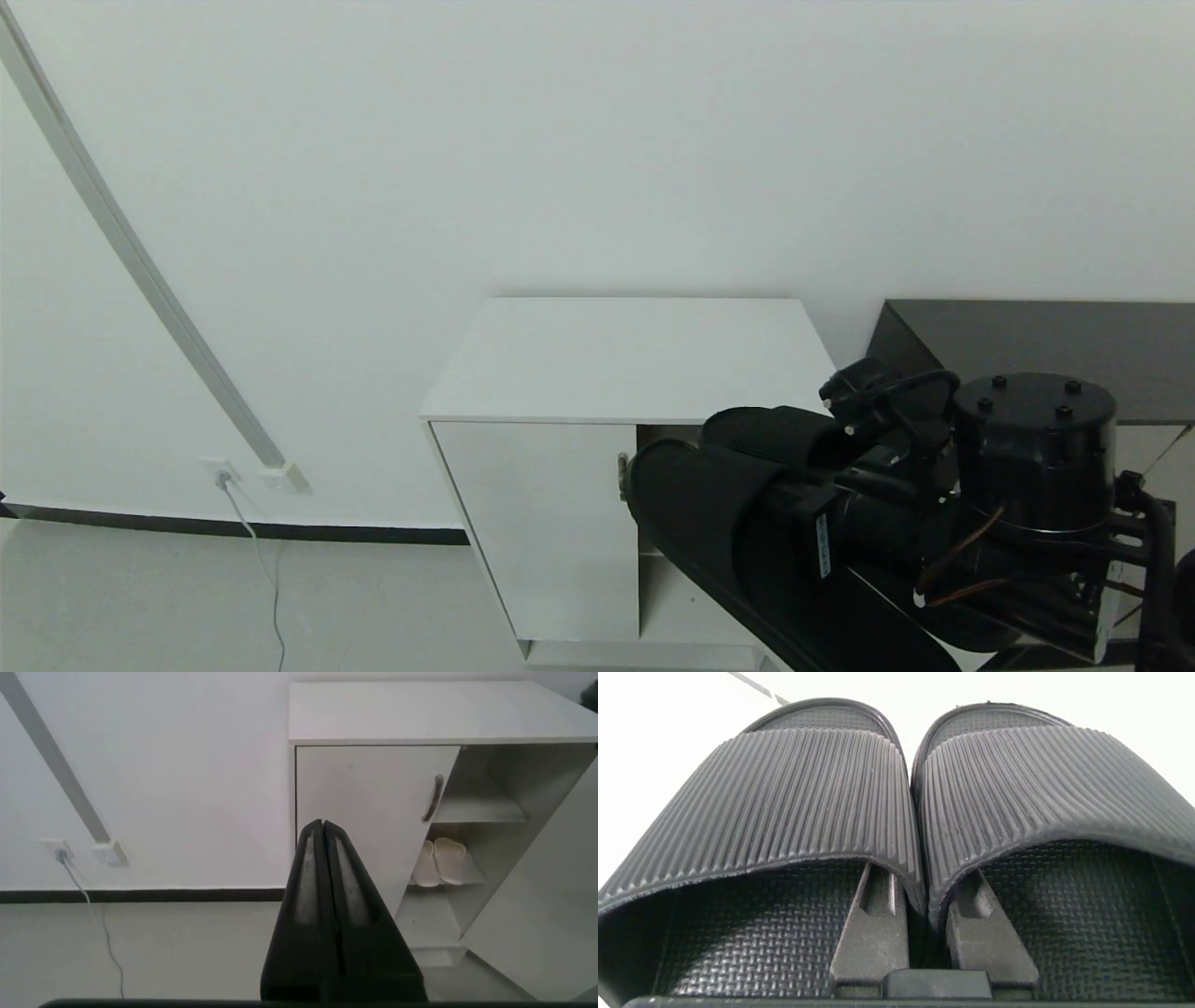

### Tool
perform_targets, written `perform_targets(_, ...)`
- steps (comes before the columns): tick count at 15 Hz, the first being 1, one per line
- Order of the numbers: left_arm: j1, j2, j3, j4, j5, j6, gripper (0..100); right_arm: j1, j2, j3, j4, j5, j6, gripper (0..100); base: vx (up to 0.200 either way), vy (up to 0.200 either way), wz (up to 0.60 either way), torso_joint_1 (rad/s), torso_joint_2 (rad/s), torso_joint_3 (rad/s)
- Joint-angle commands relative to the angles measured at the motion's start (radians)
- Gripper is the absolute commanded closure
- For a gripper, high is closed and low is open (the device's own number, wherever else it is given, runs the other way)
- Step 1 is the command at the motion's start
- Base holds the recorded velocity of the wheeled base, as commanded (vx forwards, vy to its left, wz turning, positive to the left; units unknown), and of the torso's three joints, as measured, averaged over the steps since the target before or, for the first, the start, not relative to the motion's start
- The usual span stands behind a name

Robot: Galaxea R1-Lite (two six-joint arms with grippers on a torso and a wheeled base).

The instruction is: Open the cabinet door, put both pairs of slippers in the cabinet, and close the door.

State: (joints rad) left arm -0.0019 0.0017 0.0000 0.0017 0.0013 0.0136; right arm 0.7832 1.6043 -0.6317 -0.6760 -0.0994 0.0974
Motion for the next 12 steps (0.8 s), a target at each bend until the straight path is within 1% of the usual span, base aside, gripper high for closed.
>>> perform_targets(1,0.000,0.000,0.000,0.000,0.000,0.000,100,0.001,0.002,0.001,-0.001,0.001,0.001,100,0.000,0.000,0.00,0.000,0.00,0.000)
perform_targets(3,0.000,0.000,0.000,0.000,0.002,0.000,100,0.001,0.003,0.009,-0.001,0.003,-0.001,100,0.000,0.000,0.00,-0.053,0.14,0.067)
perform_targets(12,0.000,0.000,0.000,0.000,0.002,-0.001,100,0.001,0.000,0.015,-0.001,0.003,-0.004,100,0.000,0.000,0.00,-0.153,0.35,0.190)
